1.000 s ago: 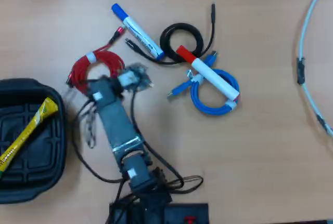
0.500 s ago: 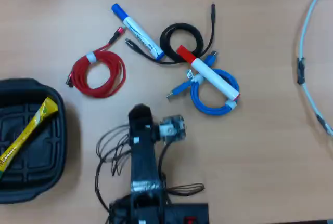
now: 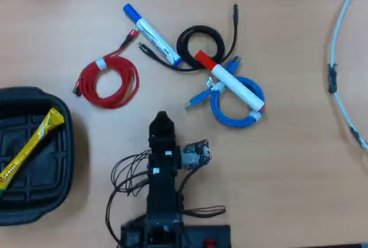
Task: Pick up the yellow instant coffee stick, then put it in the black bowl
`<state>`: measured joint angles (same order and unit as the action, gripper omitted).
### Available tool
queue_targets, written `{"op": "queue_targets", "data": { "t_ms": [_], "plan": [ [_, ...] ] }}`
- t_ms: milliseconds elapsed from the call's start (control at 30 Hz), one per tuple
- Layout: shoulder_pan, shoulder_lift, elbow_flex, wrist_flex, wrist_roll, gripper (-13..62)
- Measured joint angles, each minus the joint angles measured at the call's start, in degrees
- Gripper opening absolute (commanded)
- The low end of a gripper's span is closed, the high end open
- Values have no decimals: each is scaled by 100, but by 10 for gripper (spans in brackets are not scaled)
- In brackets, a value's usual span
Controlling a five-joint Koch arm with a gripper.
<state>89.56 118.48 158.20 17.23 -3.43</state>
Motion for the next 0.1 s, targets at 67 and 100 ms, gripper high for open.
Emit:
{"op": "queue_targets", "data": {
  "t_ms": [67, 100],
  "plan": [
    [-9, -18, 18, -114, 0, 301],
    [-9, -44, 53, -167, 0, 301]
  ]
}}
